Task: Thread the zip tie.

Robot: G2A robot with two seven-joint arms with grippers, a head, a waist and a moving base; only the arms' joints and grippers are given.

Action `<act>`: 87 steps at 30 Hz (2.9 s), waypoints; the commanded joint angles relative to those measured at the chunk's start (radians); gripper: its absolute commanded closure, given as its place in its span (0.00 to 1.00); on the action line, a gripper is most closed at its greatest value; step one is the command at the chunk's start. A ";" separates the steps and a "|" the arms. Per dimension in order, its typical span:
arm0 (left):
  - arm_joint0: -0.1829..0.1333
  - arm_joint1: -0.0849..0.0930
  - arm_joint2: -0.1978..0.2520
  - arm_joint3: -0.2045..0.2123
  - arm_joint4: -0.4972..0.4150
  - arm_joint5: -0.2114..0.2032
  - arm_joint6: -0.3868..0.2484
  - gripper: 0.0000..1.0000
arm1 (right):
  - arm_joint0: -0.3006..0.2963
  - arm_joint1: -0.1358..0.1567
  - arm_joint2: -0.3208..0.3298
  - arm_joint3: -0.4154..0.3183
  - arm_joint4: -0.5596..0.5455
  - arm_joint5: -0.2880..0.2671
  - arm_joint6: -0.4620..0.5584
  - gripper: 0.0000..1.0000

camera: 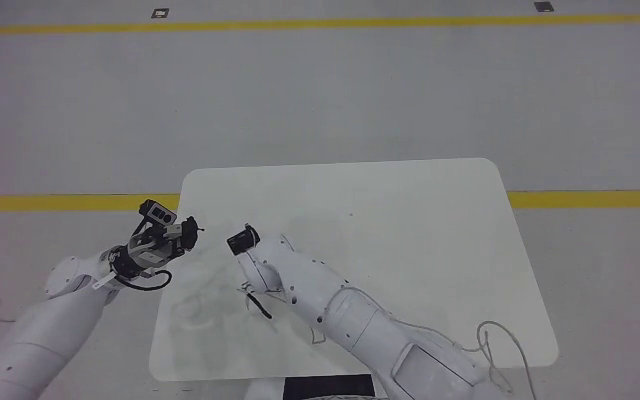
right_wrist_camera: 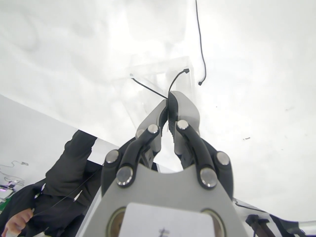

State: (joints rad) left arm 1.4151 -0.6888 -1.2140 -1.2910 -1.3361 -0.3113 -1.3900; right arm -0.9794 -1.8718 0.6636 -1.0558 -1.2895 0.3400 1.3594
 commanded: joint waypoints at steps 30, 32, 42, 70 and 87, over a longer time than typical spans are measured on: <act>0.000 0.000 0.000 0.000 0.000 0.000 0.000 1.00 | -0.358 0.147 0.216 -0.594 0.090 0.000 -0.416 1.00; 0.000 0.000 0.000 0.000 0.000 0.000 0.000 1.00 | -0.370 0.152 0.217 -0.619 0.116 0.000 -0.521 1.00; 0.000 0.000 0.000 0.000 0.000 0.000 0.000 1.00 | -0.385 0.171 0.162 -0.701 0.261 0.000 -0.933 1.00; 0.002 -0.109 -0.086 0.027 0.216 -0.029 0.131 1.00 | -0.329 0.186 0.010 -0.581 0.363 0.000 -1.400 1.00; 0.001 -0.112 -0.088 0.029 0.216 -0.029 0.127 1.00 | -0.311 0.177 -0.015 -0.500 0.331 -0.005 -1.471 1.00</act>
State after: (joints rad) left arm 1.4163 -0.8006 -1.3021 -1.2618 -1.1201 -0.3400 -1.2625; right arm -1.2936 -1.6933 0.6524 -1.5640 -0.9647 0.3355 -0.1081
